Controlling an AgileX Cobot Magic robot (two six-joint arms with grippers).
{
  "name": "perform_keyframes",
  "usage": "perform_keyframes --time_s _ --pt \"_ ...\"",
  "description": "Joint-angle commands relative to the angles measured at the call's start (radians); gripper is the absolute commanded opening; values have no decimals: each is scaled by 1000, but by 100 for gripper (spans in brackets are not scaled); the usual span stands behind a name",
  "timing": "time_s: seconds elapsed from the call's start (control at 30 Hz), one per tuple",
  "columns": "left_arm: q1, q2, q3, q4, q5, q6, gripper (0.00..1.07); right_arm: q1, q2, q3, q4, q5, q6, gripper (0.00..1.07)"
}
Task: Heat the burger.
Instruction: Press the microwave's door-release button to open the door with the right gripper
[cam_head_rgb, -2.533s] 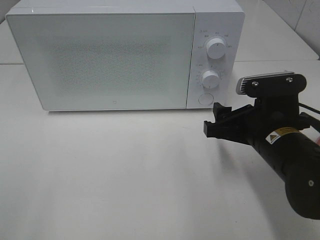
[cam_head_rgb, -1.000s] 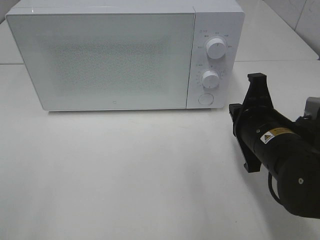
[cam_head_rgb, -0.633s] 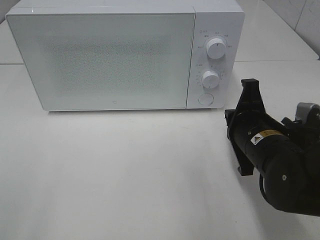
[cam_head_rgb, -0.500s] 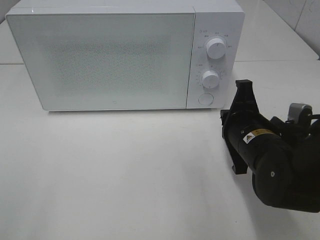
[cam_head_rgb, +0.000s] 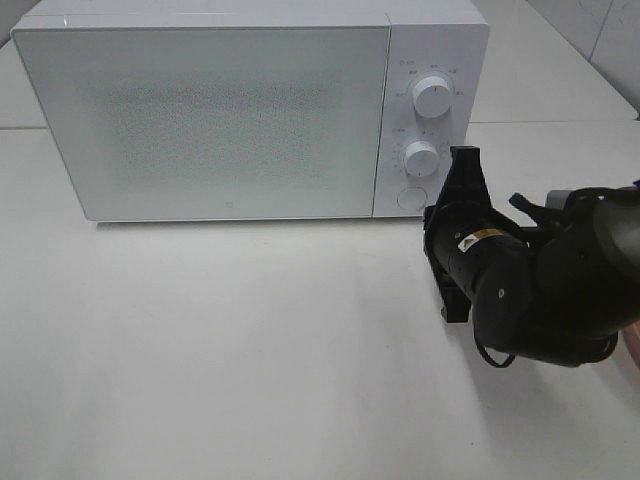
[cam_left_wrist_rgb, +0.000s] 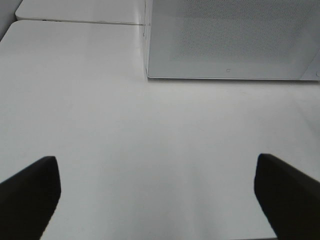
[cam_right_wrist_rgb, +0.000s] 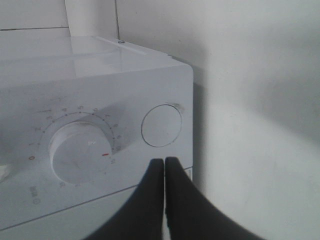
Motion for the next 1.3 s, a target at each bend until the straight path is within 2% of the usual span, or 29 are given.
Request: perform_keyframes --time_s 0.03,0.4,0.8,1.3 --pt "-3 -21 2 -4 -15 0 98 -40 -4 -51 -18 63 -63 0" --pt "-3 -21 2 -4 -15 0 98 -70 55 -110 -68 101 -31 0" --pt "-3 -21 2 -4 -15 -1 98 -77 116 -180 -55 100 -39 0" --pt "-3 -21 2 -4 -15 -1 98 -95 137 -217 -43 114 -65 0"
